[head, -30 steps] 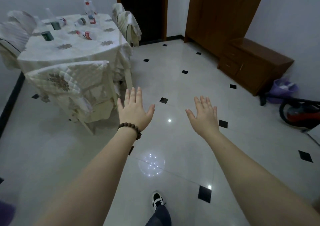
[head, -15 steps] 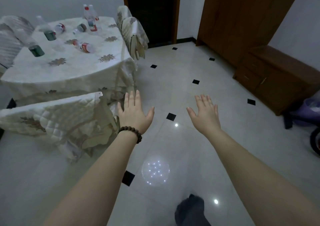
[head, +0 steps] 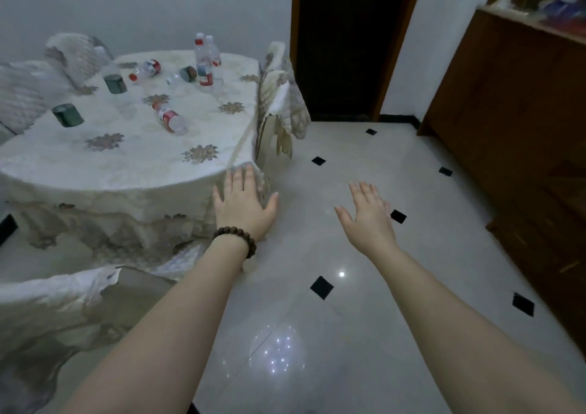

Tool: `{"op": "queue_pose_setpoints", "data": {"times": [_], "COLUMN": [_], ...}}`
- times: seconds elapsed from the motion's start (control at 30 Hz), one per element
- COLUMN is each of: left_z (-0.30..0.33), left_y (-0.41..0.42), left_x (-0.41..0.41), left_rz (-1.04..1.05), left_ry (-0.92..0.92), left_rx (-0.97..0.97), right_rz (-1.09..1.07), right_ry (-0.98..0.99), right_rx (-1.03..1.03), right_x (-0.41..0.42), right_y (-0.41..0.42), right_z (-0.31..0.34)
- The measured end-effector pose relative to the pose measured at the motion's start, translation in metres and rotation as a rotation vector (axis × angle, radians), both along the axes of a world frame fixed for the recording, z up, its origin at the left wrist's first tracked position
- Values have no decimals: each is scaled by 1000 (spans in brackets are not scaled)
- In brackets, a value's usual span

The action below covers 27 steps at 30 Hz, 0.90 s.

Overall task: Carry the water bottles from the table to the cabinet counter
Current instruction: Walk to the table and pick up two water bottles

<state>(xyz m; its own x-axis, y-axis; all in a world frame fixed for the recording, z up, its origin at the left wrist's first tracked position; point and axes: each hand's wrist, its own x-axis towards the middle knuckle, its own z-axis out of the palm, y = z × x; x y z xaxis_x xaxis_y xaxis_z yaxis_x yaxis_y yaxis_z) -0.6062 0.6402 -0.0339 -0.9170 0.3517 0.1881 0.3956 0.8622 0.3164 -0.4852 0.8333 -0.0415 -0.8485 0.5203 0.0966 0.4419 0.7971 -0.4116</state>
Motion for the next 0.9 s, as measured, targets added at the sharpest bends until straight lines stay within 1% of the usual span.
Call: {"op": "queue_pose_setpoints", "data": {"times": [0.13, 0.33, 0.6, 0.77, 0.9], "left_z": [-1, -12, -36, -36, -25], "left_y": [23, 29, 21, 15, 7], "left_x": [-58, -132, -264, -364, -431], "left_rz": [117, 266, 438, 539, 602], "left_ry": [-3, -11, -60, -70, -72], "left_rx": [-2, -7, 32, 45, 33], "right_rz": [97, 236, 415, 517, 590], "right_ry": [4, -1, -24, -39, -40], "right_rx": [-7, -5, 33, 57, 49], "right_x": [-71, -180, -352, -485, -570], "right_y": [39, 63, 64, 59, 54], "right_z": [-3, -16, -37, -25, -18]}}
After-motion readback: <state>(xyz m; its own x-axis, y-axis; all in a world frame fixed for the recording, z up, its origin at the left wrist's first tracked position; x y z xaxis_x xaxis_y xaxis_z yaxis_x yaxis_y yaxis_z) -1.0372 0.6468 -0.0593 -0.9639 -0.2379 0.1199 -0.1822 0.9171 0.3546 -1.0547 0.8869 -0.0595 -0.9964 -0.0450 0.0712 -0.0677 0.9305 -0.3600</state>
